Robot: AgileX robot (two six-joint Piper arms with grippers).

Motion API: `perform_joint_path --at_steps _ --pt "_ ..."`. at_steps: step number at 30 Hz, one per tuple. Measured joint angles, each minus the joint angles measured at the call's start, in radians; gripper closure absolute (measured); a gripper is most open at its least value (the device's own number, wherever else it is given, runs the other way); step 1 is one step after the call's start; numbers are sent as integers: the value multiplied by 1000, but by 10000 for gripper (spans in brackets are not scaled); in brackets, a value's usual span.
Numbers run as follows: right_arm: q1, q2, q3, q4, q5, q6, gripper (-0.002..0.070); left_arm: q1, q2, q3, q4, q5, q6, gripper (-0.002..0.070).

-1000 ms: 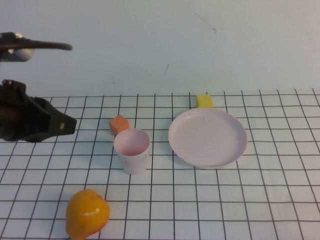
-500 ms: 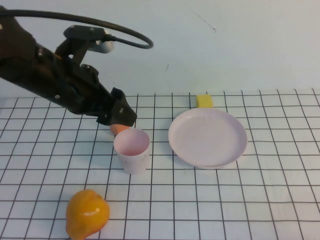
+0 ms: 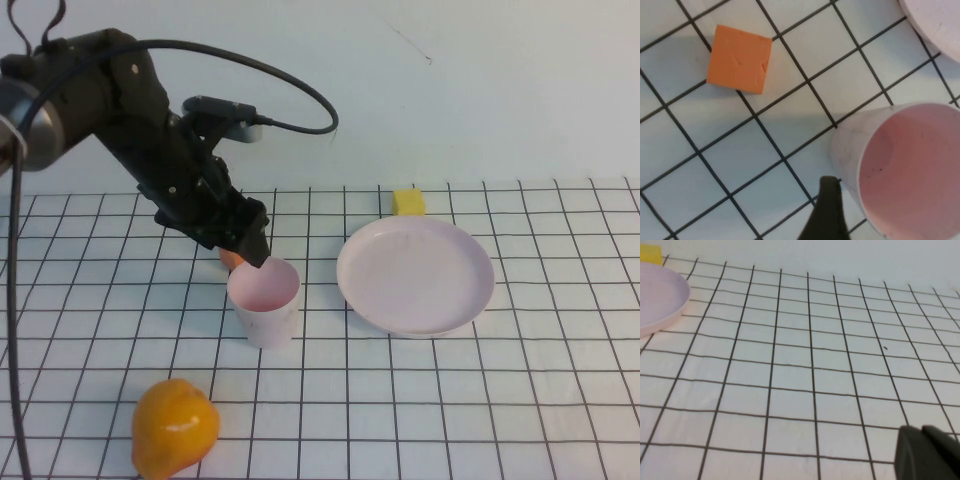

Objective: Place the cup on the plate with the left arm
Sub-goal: Pick up the cup from the table

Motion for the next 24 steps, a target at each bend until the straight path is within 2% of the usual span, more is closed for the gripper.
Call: perform_joint_path --at_steps 6,10,14,19,24 --pt "0 0 0 0 0 0 678 0 111 -70 4 35 0 206" --pt "0 0 0 0 0 0 678 0 152 -72 6 40 -2 287" --pt "0 0 0 0 0 0 678 0 173 -72 6 48 4 413" --pt "0 0 0 0 0 0 678 0 175 -74 7 52 37 620" --pt "0 0 0 0 0 0 678 0 177 -76 -2 63 50 663"
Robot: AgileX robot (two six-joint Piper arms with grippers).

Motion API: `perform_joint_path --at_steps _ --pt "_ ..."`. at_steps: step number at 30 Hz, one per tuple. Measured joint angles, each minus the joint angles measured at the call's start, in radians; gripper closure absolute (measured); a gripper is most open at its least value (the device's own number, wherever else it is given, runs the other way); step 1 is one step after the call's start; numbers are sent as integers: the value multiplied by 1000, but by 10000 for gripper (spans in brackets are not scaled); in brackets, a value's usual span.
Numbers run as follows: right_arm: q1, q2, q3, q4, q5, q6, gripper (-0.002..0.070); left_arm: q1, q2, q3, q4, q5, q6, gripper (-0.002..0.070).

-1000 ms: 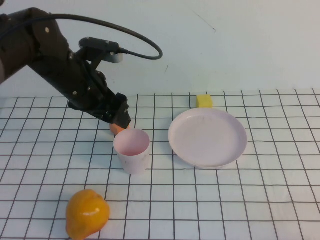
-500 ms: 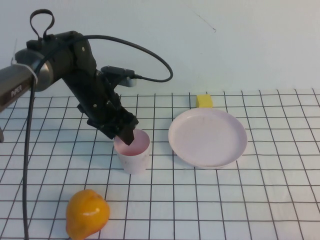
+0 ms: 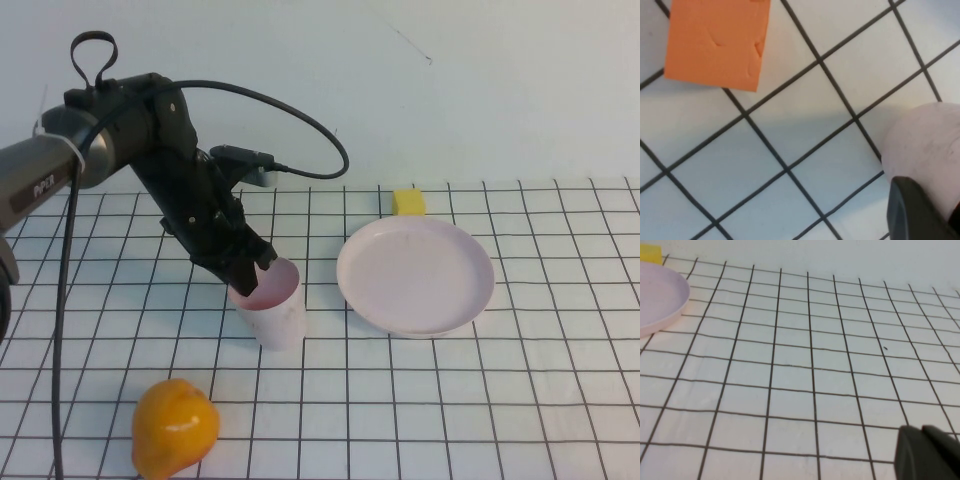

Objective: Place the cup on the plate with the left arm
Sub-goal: Pick up the cup from the table, then place the cup on the plate

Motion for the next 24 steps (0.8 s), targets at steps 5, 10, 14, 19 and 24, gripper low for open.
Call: perform_joint_path --at_steps 5,10,14,19,24 --pt "0 0 0 0 0 0 678 -10 0 -64 -62 55 1 665" --pt "0 0 0 0 0 0 678 -59 0 -196 -75 62 -22 666" --pt "0 0 0 0 0 0 678 -127 5 -276 -78 -33 -47 666" --pt "0 0 0 0 0 0 678 -220 74 -352 -24 -102 -61 666" --pt "0 0 0 0 0 0 678 -266 185 -417 11 -102 -73 666"
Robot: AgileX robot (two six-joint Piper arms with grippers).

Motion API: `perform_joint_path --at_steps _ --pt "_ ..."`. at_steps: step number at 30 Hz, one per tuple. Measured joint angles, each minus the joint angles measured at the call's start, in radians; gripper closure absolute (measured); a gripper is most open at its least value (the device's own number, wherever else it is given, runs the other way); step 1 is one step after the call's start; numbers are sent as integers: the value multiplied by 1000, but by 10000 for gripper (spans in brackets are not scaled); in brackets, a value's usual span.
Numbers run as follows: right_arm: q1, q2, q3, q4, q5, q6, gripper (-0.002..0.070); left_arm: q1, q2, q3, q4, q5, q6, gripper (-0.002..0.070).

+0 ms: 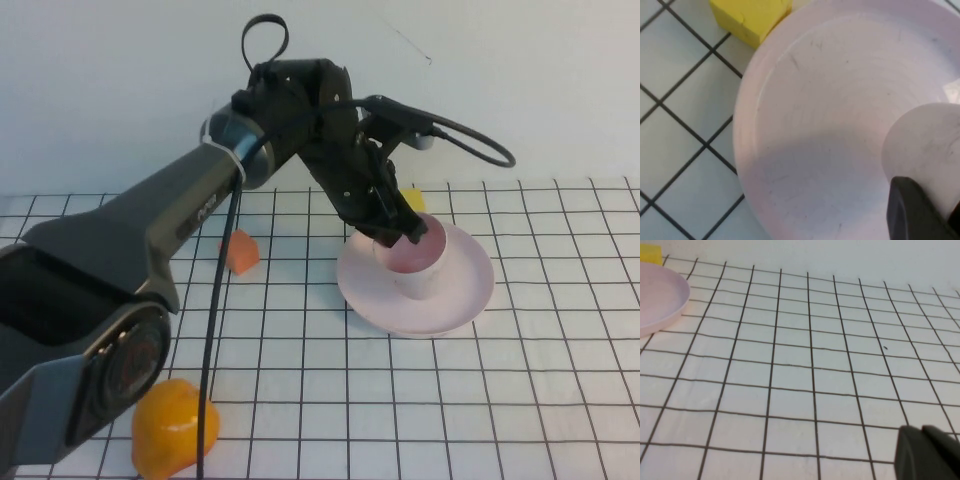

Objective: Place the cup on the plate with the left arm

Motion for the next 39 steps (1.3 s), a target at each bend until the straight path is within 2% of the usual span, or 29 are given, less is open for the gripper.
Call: perform_joint_path --at_steps 8,10,12,17,20,25,28,31,33,35,37,39 --pt "0 0 0 0 0 0 678 -9 57 -36 62 -16 2 651" --pt "0 0 0 0 0 0 678 -9 57 -36 64 -17 19 600" --pt "0 0 0 0 0 0 678 -9 57 -36 53 -17 28 520" --pt "0 0 0 0 0 0 678 -9 57 -36 36 -35 30 274" --pt "0 0 0 0 0 0 678 -9 36 -36 50 -39 30 213" --pt "0 0 0 0 0 0 678 3 -42 -36 79 -47 35 191" --pt "0 0 0 0 0 0 678 26 -108 -36 108 -36 35 198" --pt "0 0 0 0 0 0 678 62 -178 -36 130 -16 30 266" --pt "0 0 0 0 0 0 678 87 -231 -36 143 -5 15 375" --pt "0 0 0 0 0 0 678 115 -297 -36 156 6 5 531" --pt "0 0 0 0 0 0 678 140 -362 -36 168 13 1 608" --pt "0 0 0 0 0 0 678 163 -437 -36 189 15 -1 644"
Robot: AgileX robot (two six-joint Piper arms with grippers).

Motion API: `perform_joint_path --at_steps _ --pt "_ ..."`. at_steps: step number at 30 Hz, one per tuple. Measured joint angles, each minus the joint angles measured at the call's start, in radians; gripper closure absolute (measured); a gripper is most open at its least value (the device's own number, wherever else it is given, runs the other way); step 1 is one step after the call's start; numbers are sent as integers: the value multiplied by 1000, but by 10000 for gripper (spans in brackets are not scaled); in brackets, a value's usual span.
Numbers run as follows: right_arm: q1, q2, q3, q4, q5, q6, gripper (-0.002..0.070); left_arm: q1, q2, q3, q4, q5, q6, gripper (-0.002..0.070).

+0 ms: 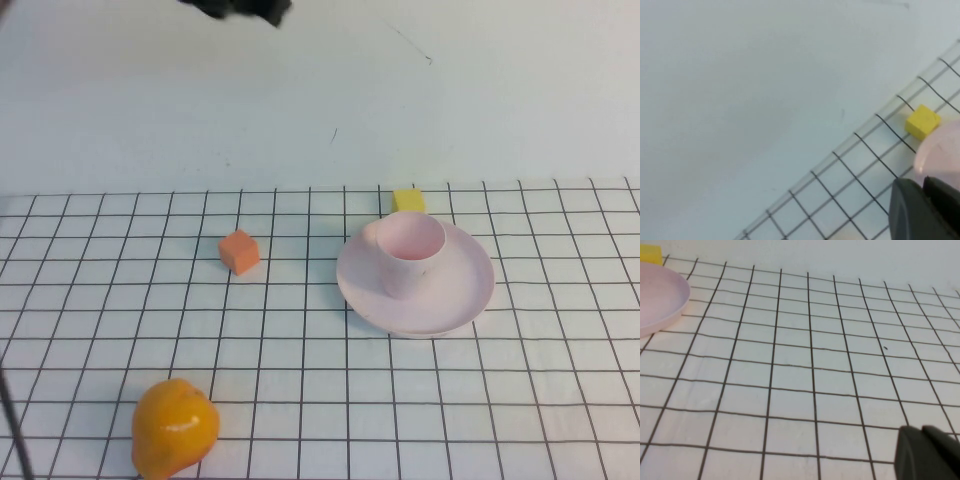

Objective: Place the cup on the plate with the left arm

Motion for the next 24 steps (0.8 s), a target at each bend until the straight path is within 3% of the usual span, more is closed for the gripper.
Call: perform_joint_path --at_steps 15,24 --pt "0 0 0 0 0 0 678 14 -402 -10 125 3 -112 675" --pt "0 0 0 0 0 0 678 14 -562 214 374 -63 -250 676"
